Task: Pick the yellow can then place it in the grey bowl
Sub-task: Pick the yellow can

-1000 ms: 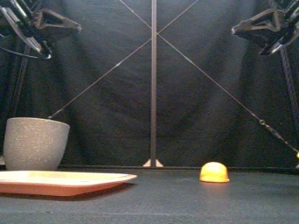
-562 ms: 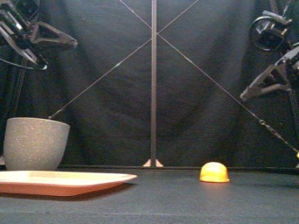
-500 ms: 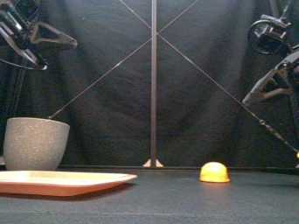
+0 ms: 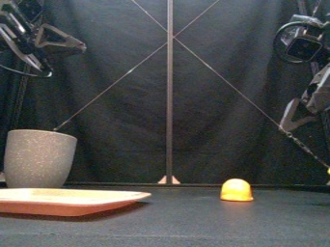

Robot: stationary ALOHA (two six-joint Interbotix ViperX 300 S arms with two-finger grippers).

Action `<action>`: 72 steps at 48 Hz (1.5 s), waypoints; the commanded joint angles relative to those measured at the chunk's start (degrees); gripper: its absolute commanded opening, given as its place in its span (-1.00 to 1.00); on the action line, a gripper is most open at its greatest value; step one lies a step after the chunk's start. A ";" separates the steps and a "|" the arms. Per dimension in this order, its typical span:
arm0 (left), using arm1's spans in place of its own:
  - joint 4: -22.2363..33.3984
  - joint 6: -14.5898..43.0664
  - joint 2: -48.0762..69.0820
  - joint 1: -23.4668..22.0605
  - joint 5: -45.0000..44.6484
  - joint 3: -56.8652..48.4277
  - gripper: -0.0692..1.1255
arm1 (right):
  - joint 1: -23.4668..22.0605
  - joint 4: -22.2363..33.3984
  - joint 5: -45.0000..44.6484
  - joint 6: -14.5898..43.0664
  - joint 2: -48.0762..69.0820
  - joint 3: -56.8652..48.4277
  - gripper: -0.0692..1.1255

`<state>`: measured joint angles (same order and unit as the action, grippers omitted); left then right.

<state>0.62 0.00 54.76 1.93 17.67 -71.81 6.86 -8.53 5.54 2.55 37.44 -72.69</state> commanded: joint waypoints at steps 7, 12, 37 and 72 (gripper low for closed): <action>2.20 0.00 -0.26 0.44 0.53 1.23 -0.89 | 1.76 2.20 -0.26 0.09 -3.87 1.85 0.85; 3.34 0.00 -0.26 1.14 0.62 1.23 -0.89 | 4.04 3.25 -0.97 0.18 -5.45 1.67 0.85; 4.13 0.09 -0.26 3.16 0.53 0.70 -0.89 | 8.88 1.32 -1.41 0.09 -12.83 2.64 0.84; 4.13 0.00 -0.26 3.08 0.53 -0.62 -0.89 | 10.28 0.88 -0.18 0.18 -25.66 8.09 0.16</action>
